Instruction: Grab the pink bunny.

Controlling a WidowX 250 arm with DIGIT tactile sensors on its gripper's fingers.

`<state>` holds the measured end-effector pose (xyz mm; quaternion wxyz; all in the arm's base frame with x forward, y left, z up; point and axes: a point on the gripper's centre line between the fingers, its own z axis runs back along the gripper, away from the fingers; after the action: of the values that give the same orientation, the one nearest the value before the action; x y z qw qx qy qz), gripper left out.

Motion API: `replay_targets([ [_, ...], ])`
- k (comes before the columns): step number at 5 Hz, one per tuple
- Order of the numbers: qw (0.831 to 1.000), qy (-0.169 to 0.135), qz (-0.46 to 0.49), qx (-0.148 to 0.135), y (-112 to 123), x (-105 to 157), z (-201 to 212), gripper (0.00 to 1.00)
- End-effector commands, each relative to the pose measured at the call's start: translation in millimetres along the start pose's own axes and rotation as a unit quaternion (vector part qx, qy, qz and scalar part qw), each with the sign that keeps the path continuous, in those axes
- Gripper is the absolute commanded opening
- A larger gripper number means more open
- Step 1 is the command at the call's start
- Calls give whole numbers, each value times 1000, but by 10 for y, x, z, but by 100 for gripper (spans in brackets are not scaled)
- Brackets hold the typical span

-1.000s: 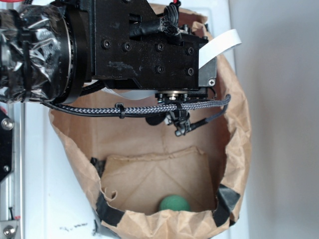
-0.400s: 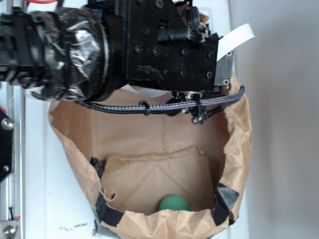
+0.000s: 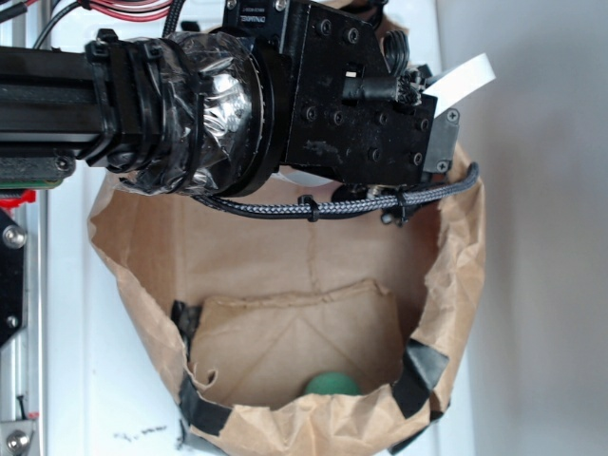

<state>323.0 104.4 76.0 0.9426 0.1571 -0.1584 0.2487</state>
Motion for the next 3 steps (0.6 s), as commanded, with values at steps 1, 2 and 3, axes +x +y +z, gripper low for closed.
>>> replay_targets([
  [1, 999, -31, -18, 24, 10, -12, -65, 100],
  [2, 999, -34, -26, 31, -2, -54, -96, 100],
  [3, 998, -40, -34, 35, -4, -75, -118, 100],
])
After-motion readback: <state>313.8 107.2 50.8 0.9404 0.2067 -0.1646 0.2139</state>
